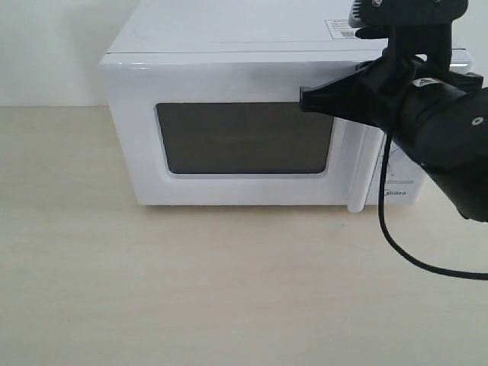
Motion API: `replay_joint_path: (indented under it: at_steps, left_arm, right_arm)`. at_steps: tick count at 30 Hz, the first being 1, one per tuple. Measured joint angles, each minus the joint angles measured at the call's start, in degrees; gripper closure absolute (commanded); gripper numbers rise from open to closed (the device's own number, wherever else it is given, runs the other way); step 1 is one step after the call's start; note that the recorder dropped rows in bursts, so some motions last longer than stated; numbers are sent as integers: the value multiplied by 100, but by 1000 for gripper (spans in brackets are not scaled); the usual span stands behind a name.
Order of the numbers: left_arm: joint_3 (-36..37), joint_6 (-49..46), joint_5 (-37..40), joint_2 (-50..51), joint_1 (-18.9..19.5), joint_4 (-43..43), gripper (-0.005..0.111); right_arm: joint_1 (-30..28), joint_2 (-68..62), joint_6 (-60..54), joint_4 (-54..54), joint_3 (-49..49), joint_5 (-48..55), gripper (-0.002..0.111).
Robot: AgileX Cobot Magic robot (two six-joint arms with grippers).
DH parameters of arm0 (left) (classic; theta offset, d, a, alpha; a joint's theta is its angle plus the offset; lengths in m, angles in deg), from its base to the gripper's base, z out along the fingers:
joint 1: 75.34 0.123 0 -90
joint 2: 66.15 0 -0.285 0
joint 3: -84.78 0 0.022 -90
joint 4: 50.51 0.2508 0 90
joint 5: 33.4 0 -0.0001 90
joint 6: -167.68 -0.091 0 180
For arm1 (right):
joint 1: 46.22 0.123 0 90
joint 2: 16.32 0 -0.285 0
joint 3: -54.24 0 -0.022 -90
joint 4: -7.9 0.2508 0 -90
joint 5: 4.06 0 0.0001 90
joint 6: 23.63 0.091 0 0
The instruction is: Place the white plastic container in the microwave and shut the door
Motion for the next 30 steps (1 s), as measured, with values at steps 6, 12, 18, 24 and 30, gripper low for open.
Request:
replay_joint_path:
  at_steps: [6,12,18,24,30]
  left_arm:
    - [0,8,0,0,0,170,102]
    - [0,8,0,0,0,180,102]
    - [0,8,0,0,0,180,102]
    - [0,8,0,0,0,180,102]
    - [0,8,0,0,0,180,102]
  right_arm:
    - [623,444,-830,881,-299,-90,109]
    - [1571,1025,-921,1009,-1012,-927,109]
    - [1705,1085,-929,1054,-1105,-1091,109]
    - [1705,1085,-929,1054,-1105,-1130,109]
    - [1705,1085,-929,1054,-1105,-1130,109]
